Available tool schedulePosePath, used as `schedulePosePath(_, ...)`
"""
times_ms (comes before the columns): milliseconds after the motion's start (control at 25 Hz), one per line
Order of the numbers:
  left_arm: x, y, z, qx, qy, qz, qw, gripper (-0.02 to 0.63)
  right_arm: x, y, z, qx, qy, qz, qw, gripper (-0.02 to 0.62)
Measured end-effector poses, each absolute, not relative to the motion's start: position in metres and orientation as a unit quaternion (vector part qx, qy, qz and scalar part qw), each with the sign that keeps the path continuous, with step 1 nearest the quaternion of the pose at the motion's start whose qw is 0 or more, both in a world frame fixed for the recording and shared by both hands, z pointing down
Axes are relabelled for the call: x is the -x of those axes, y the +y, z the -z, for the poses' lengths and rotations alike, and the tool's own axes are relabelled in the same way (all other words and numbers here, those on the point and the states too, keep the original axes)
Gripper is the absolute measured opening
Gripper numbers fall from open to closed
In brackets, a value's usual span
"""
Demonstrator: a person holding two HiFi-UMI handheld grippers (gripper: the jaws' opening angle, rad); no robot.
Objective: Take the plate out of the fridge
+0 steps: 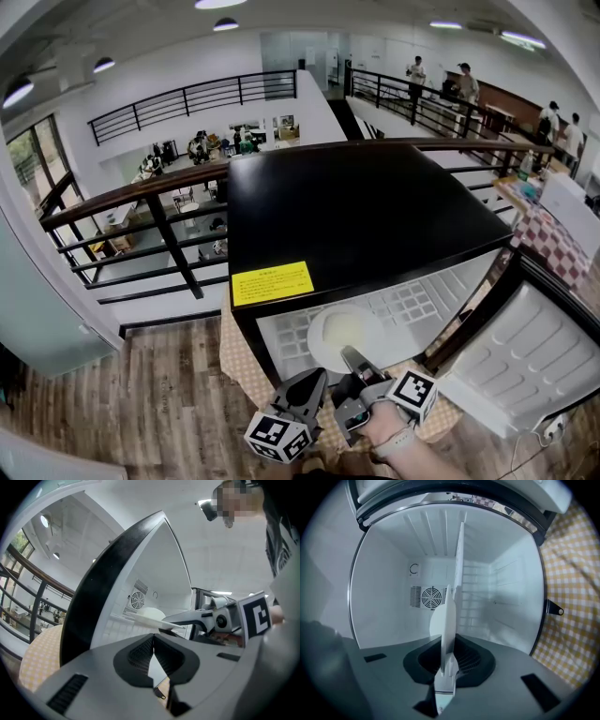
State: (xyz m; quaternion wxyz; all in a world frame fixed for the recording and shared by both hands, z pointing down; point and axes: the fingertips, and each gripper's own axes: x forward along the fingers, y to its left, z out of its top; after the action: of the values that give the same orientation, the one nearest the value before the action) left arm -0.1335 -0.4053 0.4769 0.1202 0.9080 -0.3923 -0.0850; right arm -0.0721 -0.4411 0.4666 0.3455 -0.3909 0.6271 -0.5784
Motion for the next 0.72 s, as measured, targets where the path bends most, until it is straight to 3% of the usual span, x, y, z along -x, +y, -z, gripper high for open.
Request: schedulePosePath(720,0.1369,-0.3992,-0.4806,-0.907,-0.394,0.08,0.126,0.009,0.0763,-0.4507,-0.4708,0.38,0.618,0.584,0.364,0.054)
